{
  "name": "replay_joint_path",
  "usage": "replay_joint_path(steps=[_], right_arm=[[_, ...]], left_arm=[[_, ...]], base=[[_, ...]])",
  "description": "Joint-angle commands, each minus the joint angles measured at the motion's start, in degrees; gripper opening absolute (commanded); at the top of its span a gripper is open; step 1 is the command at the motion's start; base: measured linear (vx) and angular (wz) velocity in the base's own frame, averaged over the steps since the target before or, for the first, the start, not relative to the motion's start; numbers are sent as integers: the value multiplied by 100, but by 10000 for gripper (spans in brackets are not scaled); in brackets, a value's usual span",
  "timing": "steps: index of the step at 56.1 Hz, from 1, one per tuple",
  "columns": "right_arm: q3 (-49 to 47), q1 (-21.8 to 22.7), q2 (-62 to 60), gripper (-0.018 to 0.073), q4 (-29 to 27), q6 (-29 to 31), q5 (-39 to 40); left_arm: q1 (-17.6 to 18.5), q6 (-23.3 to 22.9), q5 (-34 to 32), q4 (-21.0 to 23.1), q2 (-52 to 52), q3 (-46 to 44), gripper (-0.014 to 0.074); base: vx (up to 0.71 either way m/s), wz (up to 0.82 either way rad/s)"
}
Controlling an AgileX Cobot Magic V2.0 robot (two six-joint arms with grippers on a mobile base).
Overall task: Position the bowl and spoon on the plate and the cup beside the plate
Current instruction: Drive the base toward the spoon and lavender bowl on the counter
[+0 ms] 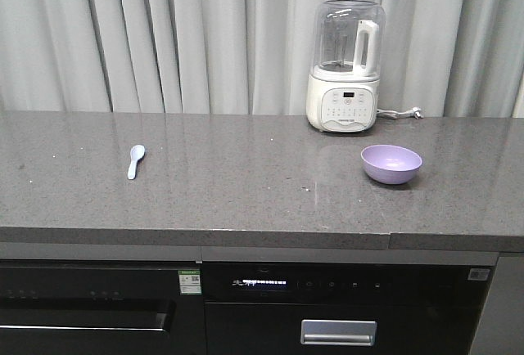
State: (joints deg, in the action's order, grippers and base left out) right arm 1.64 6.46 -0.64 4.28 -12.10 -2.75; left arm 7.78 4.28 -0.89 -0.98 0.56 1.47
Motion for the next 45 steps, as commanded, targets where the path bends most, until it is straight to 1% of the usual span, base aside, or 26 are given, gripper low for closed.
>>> replay_joint_path(steps=[1,45], right_arm=[[33,8,-27,-8,35,23,440],[33,8,-27,-8,35,23,440]], left_arm=[[-6,-39,-456,54,97,-143,-6],[-6,-39,-456,54,97,-143,-6]], base=[[0,0],[0,0]])
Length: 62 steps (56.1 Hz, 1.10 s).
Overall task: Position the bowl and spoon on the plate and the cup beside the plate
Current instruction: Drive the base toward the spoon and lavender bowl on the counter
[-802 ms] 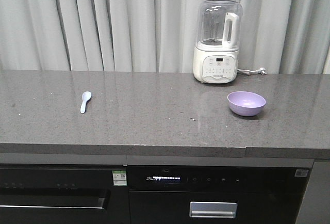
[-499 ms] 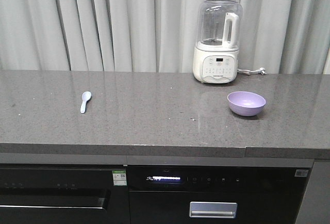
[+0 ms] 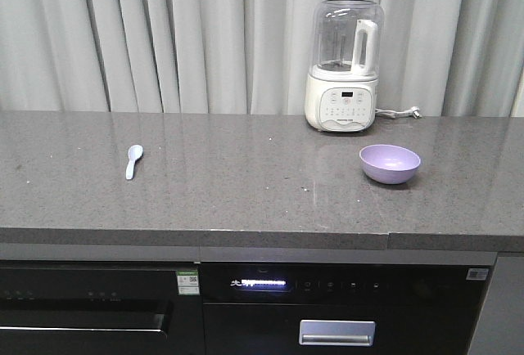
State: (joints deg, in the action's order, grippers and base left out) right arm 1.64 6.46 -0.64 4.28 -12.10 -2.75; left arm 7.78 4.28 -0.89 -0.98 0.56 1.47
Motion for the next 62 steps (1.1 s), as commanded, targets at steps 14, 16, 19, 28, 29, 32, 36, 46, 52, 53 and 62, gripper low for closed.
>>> replay_joint_path(steps=[14,16,19,28,29,32,36,46,52,53,62], right_arm=[[33,8,-27,-8,35,23,440],[33,8,-27,-8,35,23,440],[33,8,-27,-8,35,23,440],[33,8,-27,-8,35,23,440],[33,8,-27,-8,35,23,433],[33,8,-27,-8,35,23,433],[33,8,-27,-8,35,23,433],[33,8,-27,-8,35,23,433],[33,8,-27,-8,35,23,433],[33,8,-27,-8,35,23,433],[33,8,-27,-8,35,23,433]], left_arm=[[-6,-39,-456,54,97,-143,-6],[-6,-39,-456,54,97,-143,-6],[-6,-39,-456,54,97,-143,-6],[-6,-39,-456,54,97,-143,-6],[-6,-39,-456,54,97,-143,-6],[-6,-39,-456,54,97,-143,-6],[-6,-39,-456,54,97,-143,-6],[-6,-39,-456,54,97,-143,-6],[-6,-39,-456,54,97,-143,-6],[-6,-39,-456,54,97,-143,-6],[-6,-39,-456,54,97,-143,-6]], base=[[5,-3],[9,-2],[10,1],[14,8],[17,14],[18,14],[21,12],[27,4],[32,-4],[35,-8],[37,-7]])
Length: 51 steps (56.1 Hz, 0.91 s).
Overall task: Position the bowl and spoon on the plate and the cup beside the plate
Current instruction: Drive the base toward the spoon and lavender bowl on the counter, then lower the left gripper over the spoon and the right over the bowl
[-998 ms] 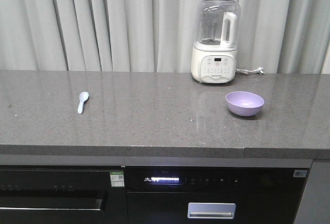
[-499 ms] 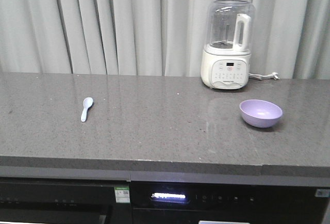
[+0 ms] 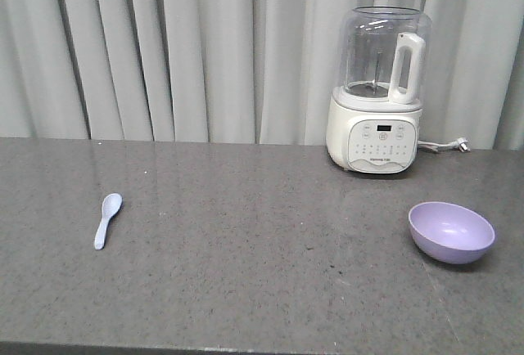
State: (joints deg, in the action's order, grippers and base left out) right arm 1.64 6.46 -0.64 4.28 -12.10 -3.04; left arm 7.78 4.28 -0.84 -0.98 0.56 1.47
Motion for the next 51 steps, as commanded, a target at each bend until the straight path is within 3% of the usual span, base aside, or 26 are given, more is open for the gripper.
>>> replay_joint_path(steps=[1,28,51], right_arm=[[33,8,-27,-8,35,23,462],[33,8,-27,-8,35,23,462],[33,8,-27,-8,35,23,467]], left_arm=[[-6,-39,-460,54,97,-143,-6],[-6,-39,-460,54,97,-143,-6],[-6,-39,-460,54,97,-143,-6]], base=[[39,-5],[38,-5],[14,-2]])
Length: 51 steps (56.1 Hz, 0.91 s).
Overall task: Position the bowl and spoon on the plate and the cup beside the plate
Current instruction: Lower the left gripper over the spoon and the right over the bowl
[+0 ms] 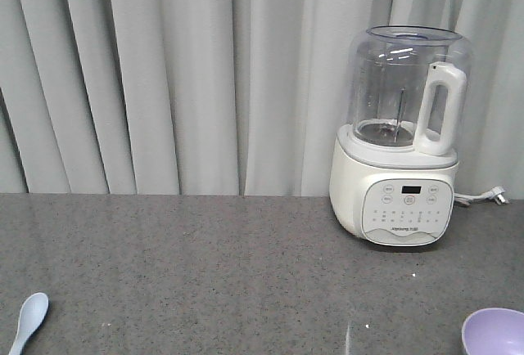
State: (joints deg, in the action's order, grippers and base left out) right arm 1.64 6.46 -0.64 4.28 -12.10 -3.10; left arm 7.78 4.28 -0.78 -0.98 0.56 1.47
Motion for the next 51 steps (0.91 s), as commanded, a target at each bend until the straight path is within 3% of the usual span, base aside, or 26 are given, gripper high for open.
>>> replay_joint_path(steps=[1,20,24,30,33,42,44,51], right_arm=[[33,8,-27,-8,35,23,473],[33,8,-27,-8,24,23,480],[17,14,-27,-8,31,8,698],[-181,24,-27,-8,32,22,1705],[-534,24,-15,-8,32,38,1789],[-2461,9,991,-8,38,539,1506],[-2999,9,1346,-8,38,674,1397],[-4679,9,2935,-8,37,732,748]], left_arm=[[-6,-39,-467,54,97,-143,-6],[-6,3,-535,37,97,-143,-6],[-6,-11,-1053,53,97,-199,-6],[-6,-51,-2599,98,97,-242,-6],[-6,-44,-2843,241,86,-504,-6],[-6,376,-1557,563,-637,-2248,-6],[-6,565,-1308,563,-1104,-2806,-6],[-6,493,-786,848,-2693,-4334,-6]], base=[[4,-1],[1,0],[0,0],[0,0],[0,0],[0,0],[0,0],[0,0]])
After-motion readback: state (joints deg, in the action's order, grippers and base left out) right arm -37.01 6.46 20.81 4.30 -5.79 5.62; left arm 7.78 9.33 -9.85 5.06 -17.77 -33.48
